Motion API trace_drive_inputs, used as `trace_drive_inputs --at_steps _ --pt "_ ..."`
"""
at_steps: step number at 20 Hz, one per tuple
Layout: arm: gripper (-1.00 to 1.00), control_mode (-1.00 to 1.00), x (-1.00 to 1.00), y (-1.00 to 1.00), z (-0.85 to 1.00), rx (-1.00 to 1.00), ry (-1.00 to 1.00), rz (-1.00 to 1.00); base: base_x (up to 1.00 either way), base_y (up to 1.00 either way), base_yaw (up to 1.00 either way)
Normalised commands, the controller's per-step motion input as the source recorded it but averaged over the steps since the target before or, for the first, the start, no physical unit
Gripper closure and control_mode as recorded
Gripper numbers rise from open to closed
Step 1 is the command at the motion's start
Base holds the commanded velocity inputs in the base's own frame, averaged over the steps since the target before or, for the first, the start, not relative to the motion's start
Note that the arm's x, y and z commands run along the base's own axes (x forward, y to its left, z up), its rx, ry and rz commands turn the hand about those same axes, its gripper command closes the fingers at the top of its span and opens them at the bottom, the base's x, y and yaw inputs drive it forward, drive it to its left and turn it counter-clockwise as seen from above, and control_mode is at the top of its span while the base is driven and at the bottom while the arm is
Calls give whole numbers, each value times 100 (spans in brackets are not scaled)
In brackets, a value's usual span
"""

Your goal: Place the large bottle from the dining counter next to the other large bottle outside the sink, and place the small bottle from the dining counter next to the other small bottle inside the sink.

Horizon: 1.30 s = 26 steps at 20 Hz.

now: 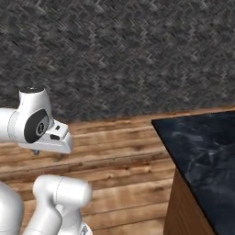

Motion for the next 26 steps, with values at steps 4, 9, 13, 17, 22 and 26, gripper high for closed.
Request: trace_drive_inputs --at_steps 4,9,13,17,22,26 --pt "-100 100 0 0 0 0 0 0 100 88 -41" --pt "-100 100 0 0 0 0 0 0 100 97 -48" --pt "-100 100 0 0 0 0 0 0 100 100 -50" --pt "-100 100 0 0 0 0 0 0 100 94 -58" --pt "-100 100 0 0 0 0 0 0 100 82 -63" --pt "-100 100 0 0 0 0 0 0 100 84 -63"
